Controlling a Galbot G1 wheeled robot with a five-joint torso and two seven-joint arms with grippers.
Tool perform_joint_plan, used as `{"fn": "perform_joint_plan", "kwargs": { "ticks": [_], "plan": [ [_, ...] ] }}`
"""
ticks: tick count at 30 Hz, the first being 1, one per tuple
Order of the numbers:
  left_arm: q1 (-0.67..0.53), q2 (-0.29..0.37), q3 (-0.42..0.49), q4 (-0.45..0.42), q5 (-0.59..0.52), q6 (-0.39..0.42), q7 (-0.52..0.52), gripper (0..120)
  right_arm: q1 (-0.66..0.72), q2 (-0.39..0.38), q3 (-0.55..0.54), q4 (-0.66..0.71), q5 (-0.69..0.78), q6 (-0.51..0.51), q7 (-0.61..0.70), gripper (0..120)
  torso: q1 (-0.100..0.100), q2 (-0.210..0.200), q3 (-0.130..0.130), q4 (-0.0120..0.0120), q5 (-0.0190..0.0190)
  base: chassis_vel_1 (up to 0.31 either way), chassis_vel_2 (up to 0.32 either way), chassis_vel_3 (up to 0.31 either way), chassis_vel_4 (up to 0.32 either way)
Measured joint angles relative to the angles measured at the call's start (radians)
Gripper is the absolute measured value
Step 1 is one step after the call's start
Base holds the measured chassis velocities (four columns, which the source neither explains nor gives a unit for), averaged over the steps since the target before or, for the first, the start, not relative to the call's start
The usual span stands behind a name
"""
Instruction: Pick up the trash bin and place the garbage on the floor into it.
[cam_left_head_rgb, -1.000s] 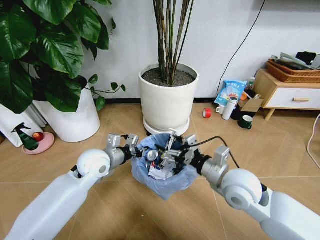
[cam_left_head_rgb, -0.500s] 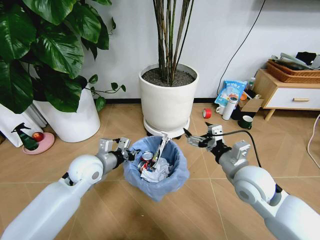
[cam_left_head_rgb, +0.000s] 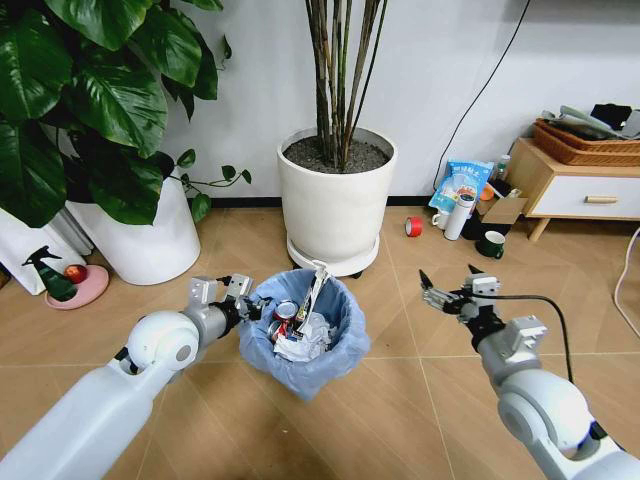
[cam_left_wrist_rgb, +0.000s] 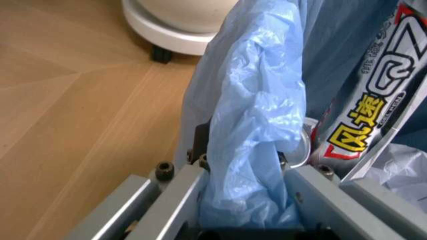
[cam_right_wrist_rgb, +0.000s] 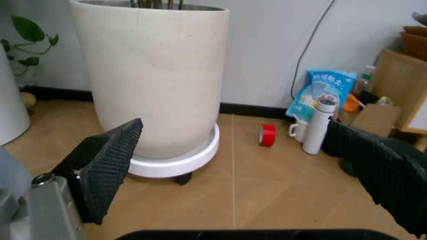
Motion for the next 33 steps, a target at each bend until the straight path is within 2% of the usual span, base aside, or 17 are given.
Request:
{"fn": "perform_joint_plan", "kwargs": {
  "ticks": [4,13,19,33],
  "plan": [
    [0.021,0.009,-0.009,-0.006,0.028,-0.004,0.011,1,-0.094,0.115,0.046,0.045,-0.091,0.027,-0.020,100,0.000,0.000,0.000,-0.0001,0.0000,0.000,0.000,0.000,0.000],
    [0.053,0.020,-0.010,-0.031,0.038,-0.005,0.016,1,-0.189,0.235,0.055,0.086,-0.230,0.073,-0.034,100,0.000,0.000,0.000,-0.0001,0.0001,0.000,0.000,0.000,0.000],
    [0.052,0.020,-0.009,-0.038,0.036,-0.005,0.016,1,-0.204,0.249,0.053,0.093,-0.262,0.087,-0.045,100,0.000,0.000,0.000,-0.0002,0.0001,0.000,0.000,0.000,0.000],
    [0.071,0.021,-0.010,-0.055,0.035,-0.005,0.008,1,-0.216,0.226,0.033,0.099,-0.260,0.098,-0.047,100,0.000,0.000,0.000,0.0000,0.0002,0.056,0.005,-0.053,0.005]
  ]
}}
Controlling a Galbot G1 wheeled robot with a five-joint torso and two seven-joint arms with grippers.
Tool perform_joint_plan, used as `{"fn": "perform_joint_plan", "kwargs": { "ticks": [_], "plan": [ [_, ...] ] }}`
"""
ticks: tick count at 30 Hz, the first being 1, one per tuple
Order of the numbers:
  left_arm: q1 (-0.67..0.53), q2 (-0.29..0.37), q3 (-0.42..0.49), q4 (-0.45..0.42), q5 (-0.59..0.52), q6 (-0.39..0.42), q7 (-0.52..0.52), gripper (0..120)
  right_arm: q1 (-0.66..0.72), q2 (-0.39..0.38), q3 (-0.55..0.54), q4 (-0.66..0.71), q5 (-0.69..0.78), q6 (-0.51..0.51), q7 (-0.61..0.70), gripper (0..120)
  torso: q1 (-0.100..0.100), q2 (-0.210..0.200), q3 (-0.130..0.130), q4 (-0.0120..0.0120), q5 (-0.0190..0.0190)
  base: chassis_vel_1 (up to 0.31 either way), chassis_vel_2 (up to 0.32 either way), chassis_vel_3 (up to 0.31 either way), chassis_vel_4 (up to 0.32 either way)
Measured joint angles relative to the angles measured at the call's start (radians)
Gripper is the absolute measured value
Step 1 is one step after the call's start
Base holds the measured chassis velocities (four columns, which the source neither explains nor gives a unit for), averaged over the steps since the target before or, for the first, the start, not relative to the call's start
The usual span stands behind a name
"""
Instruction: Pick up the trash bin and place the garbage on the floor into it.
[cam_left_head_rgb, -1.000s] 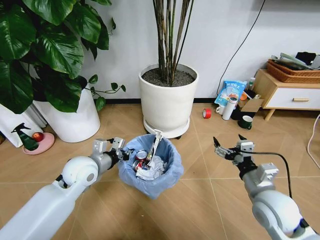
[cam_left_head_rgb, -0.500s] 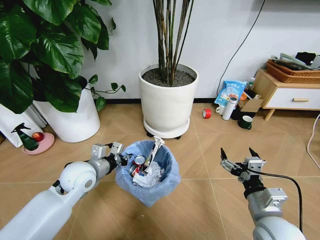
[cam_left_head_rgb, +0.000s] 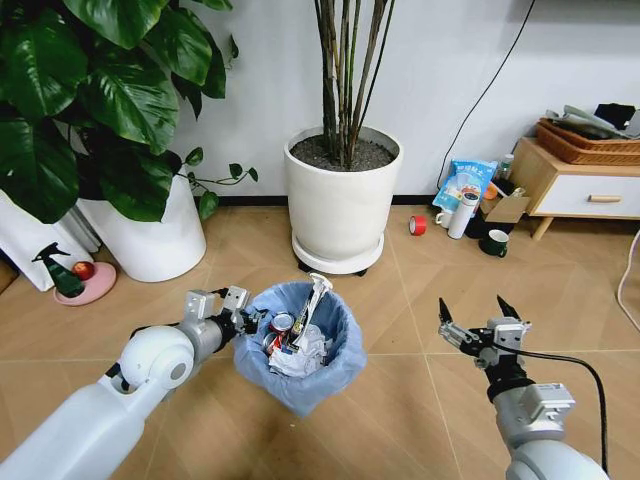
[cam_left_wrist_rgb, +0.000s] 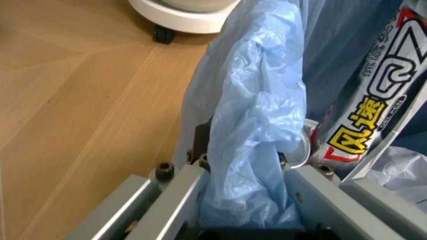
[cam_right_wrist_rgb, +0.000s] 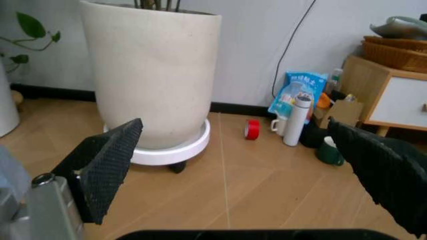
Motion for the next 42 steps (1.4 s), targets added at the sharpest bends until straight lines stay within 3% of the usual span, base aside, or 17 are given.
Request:
{"fn": "perform_joint_plan", "kwargs": {
  "ticks": [21,22,32,33,42],
  "plan": [
    [0.013,-0.007,-0.012,-0.001,-0.002,0.000,-0.007,1,0.000,-0.005,-0.029,-0.014,-0.004,0.021,-0.021,100,0.000,0.000,0.000,-0.0001,0.0009,0.185,-0.081,-0.194,0.087],
    [0.010,-0.010,-0.009,0.002,-0.003,0.000,-0.006,1,0.001,-0.008,-0.030,-0.015,-0.002,0.021,-0.021,100,0.000,0.000,0.000,-0.0003,-0.0005,0.260,-0.067,-0.266,0.048],
    [0.008,-0.018,-0.008,0.016,-0.003,0.000,-0.003,1,0.013,-0.019,-0.037,-0.029,0.008,0.024,-0.022,100,0.000,0.000,0.000,0.0001,-0.0005,0.300,-0.033,-0.300,0.033],
    [0.008,-0.019,-0.008,0.016,-0.002,0.000,-0.003,1,0.015,-0.023,-0.037,-0.031,0.012,0.024,-0.022,100,0.000,0.000,0.000,-0.0001,0.0009,0.286,-0.025,-0.287,0.033],
    [0.010,-0.022,-0.009,0.018,-0.002,-0.001,-0.001,1,0.021,-0.034,-0.039,-0.034,0.023,0.023,-0.023,100,0.000,0.000,0.000,-0.0002,-0.0002,0.270,-0.062,-0.278,0.055]
  ]
}}
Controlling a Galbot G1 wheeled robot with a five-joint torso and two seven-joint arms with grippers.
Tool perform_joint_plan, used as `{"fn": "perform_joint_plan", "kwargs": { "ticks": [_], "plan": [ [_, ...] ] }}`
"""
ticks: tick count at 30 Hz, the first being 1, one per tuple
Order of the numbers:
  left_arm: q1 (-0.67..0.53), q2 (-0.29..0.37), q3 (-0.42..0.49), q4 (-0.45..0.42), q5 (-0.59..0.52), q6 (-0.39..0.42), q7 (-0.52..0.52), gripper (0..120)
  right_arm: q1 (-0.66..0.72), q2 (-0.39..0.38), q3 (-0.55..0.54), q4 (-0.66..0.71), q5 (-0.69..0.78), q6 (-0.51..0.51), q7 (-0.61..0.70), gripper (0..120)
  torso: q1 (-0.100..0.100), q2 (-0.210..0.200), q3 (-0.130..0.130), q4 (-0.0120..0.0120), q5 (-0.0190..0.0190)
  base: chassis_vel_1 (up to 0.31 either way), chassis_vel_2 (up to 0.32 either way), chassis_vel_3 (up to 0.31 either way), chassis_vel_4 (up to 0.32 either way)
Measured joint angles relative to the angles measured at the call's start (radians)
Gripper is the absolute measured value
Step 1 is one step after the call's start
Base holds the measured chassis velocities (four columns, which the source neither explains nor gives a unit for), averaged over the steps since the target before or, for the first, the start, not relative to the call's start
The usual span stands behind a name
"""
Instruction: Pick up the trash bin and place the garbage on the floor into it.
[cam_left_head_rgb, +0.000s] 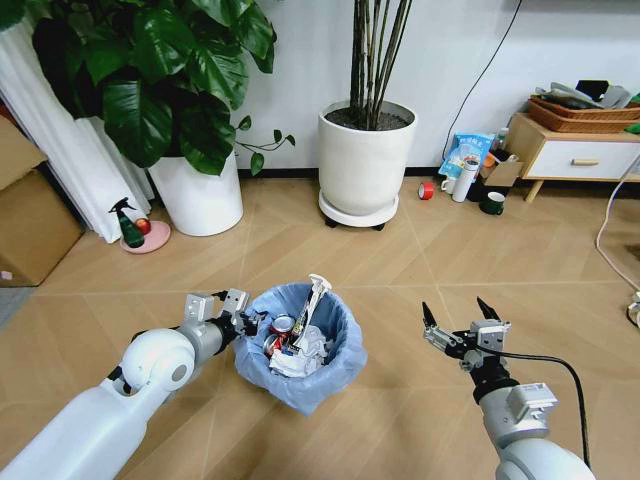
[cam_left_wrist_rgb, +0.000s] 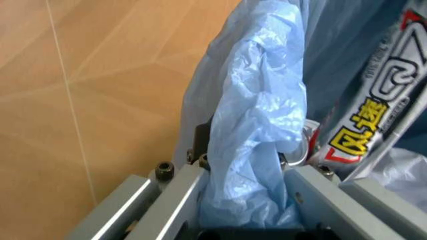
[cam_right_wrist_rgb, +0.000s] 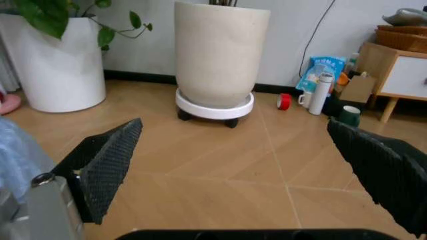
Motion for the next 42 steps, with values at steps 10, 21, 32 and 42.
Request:
{"fn": "perform_joint_plan", "kwargs": {
  "ticks": [10,21,32,42],
  "plan": [
    [0.006,-0.002,-0.002,-0.002,0.002,-0.001,0.000,1,-0.005,0.000,0.001,0.001,0.000,0.000,-0.001,100,0.000,0.000,0.000,0.0003,0.0000,0.311,-0.060,-0.291,0.054],
    [0.009,0.000,-0.005,-0.007,0.002,-0.003,0.001,1,-0.005,-0.001,0.005,0.000,0.002,0.000,-0.002,100,0.000,0.000,0.000,0.0002,0.0000,0.304,-0.075,-0.302,0.079],
    [0.023,0.003,-0.014,-0.018,0.004,-0.004,0.001,1,-0.011,-0.006,0.009,0.000,0.005,0.002,-0.003,100,0.000,0.000,0.000,0.0004,-0.0005,0.334,-0.121,-0.343,0.115],
    [0.032,0.008,-0.024,-0.026,0.005,-0.006,0.001,1,-0.010,-0.017,0.014,-0.001,0.017,0.005,-0.005,100,0.000,0.000,0.000,0.0002,-0.0008,0.344,-0.150,-0.338,0.154]
  ]
}}
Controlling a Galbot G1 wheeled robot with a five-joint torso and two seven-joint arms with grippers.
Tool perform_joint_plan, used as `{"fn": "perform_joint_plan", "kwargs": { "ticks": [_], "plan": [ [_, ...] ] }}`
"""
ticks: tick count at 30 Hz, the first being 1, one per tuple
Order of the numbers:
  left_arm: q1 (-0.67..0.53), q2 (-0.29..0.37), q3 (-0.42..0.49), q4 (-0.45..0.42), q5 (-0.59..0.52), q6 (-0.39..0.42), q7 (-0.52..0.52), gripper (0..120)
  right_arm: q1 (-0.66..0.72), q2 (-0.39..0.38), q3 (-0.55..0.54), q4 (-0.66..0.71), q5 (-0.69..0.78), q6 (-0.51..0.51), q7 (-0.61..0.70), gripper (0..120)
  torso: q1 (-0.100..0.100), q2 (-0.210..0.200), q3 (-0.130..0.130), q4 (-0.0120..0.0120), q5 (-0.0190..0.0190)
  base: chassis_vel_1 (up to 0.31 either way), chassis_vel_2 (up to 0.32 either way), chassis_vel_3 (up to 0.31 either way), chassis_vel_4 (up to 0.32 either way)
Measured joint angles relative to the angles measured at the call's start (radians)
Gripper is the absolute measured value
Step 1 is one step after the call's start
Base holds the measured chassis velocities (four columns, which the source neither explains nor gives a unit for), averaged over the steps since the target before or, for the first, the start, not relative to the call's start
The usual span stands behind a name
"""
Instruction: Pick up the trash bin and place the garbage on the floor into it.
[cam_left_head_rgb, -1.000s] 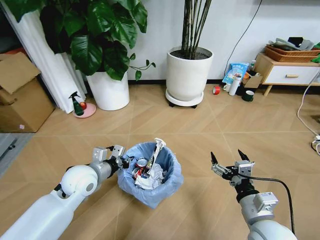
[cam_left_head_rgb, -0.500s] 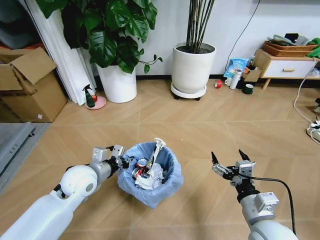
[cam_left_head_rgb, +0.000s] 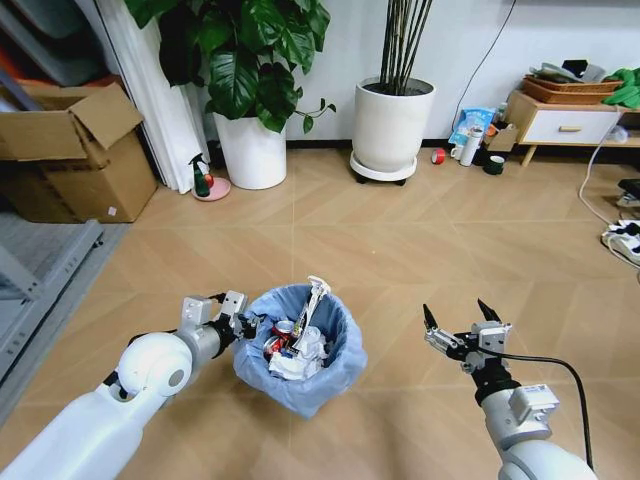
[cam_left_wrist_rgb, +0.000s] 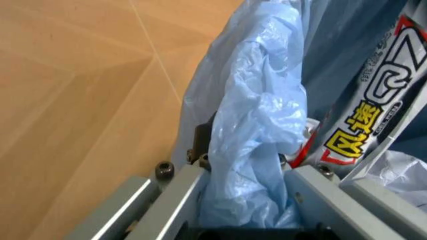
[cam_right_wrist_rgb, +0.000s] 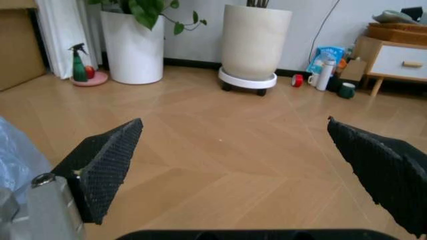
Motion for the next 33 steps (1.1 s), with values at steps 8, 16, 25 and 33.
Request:
{"fn": "perform_joint_plan", "kwargs": {
  "ticks": [8,16,25,33],
  "plan": [
    [0.003,0.000,-0.002,-0.006,0.001,-0.001,-0.002,1,-0.001,-0.001,0.007,-0.001,0.007,0.010,-0.004,100,0.000,0.000,0.000,-0.0003,0.0013,0.086,-0.044,-0.089,0.061],
    [0.008,0.007,-0.006,-0.015,-0.001,-0.002,-0.002,1,-0.011,0.022,0.008,0.000,-0.003,0.013,-0.011,100,0.001,0.000,0.000,-0.0002,0.0008,-0.053,0.024,0.037,-0.020],
    [0.023,0.001,-0.014,-0.022,0.006,-0.004,-0.002,1,-0.033,0.031,0.012,0.011,-0.014,0.014,-0.013,100,0.000,0.000,0.000,-0.0003,0.0009,0.000,0.000,0.000,0.000],
    [0.025,0.002,-0.013,-0.027,0.007,-0.005,-0.001,1,-0.040,0.029,0.018,0.015,-0.014,0.014,-0.016,100,0.000,0.000,0.000,-0.0003,0.0010,0.098,-0.092,-0.078,0.105]
  ]
}}
